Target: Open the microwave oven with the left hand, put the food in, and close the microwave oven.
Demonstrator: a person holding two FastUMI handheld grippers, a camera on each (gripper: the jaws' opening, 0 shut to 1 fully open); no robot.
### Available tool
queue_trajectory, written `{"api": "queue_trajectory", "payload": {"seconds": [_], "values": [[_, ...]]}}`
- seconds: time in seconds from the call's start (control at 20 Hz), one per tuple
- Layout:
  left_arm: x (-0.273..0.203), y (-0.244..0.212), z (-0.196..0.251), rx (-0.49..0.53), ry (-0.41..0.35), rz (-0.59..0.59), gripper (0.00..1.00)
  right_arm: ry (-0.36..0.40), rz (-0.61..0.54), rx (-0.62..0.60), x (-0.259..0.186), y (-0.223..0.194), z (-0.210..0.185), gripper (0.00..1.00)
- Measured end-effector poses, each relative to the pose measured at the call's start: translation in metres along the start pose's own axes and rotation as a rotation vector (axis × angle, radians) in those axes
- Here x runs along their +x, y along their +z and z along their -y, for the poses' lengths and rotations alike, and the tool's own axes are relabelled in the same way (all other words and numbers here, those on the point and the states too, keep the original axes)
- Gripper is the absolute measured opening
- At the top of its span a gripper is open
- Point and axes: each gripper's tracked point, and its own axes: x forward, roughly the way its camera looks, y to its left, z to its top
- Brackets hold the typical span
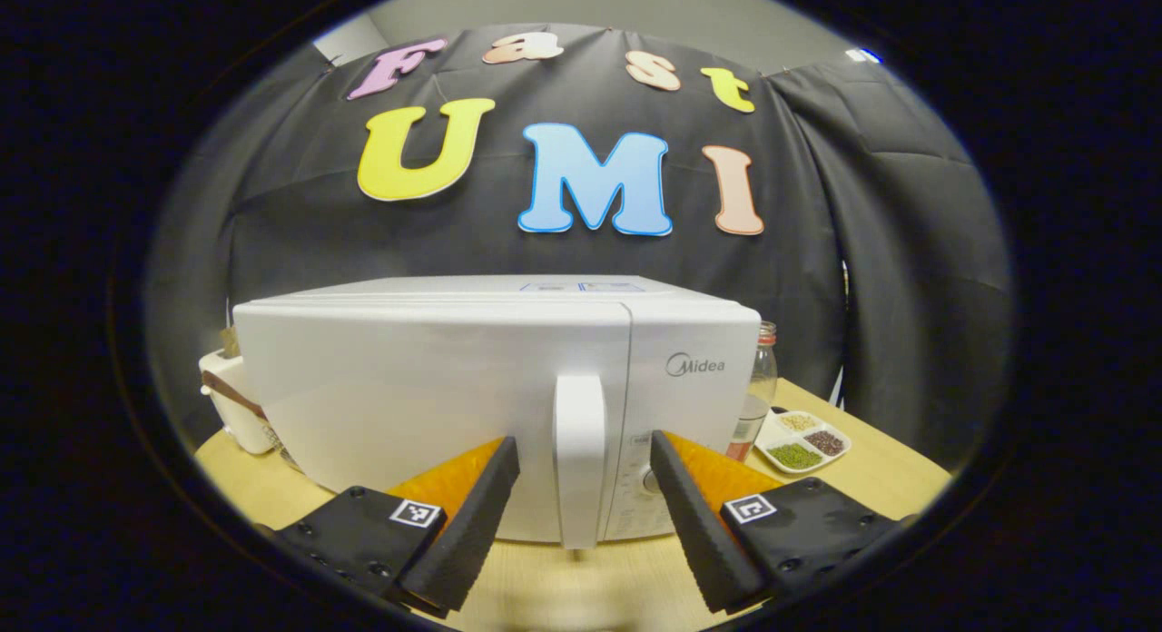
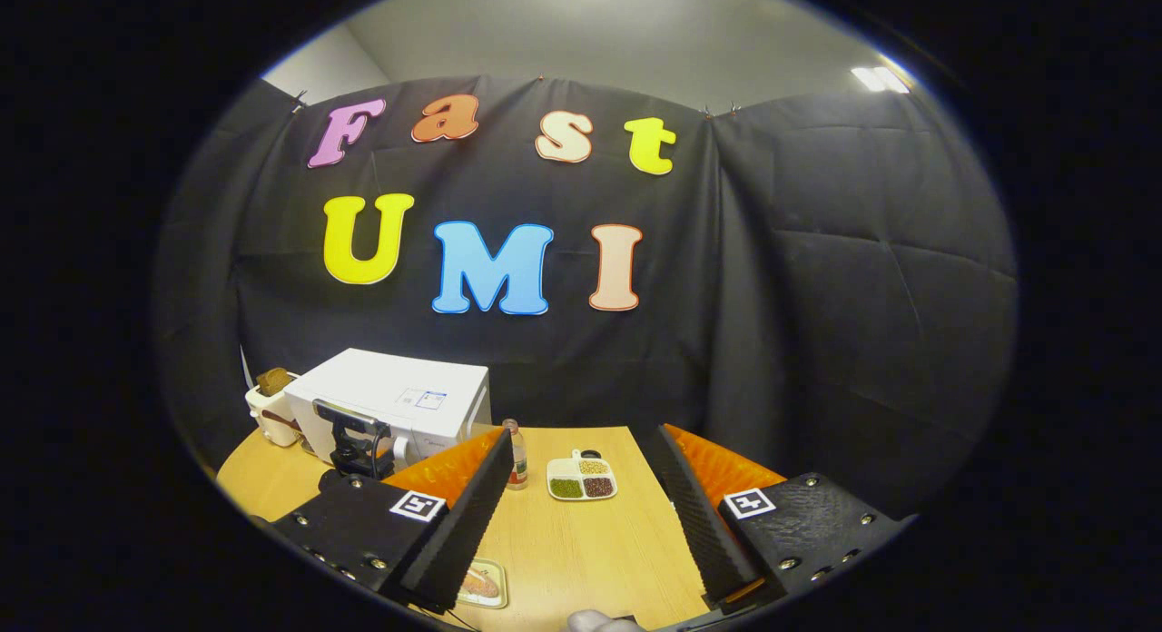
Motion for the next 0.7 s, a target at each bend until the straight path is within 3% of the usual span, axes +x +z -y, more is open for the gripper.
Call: {"api": "queue_trajectory", "payload": {"seconds": [0.15, 0.3, 0.6, 0.7], "values": [[0.004, -0.008, 0.003, -0.006, -0.028, -0.017, 0.89, 0.0, -0.001, 0.009, 0.001, -0.002, -0.002, 0.96], [0.007, -0.013, 0.0, 0.011, -0.038, -0.038, 0.34, 0.004, 0.006, -0.008, 0.0, -0.001, -0.002, 0.95], [0.003, -0.013, -0.002, 0.006, -0.035, -0.074, 0.13, 0.021, 0.007, -0.013, -0.008, -0.002, -0.009, 0.95], [0.003, -0.011, -0.002, 0.007, -0.036, -0.079, 0.12, 0.022, 0.008, -0.018, -0.012, -0.003, -0.009, 0.96]]}}
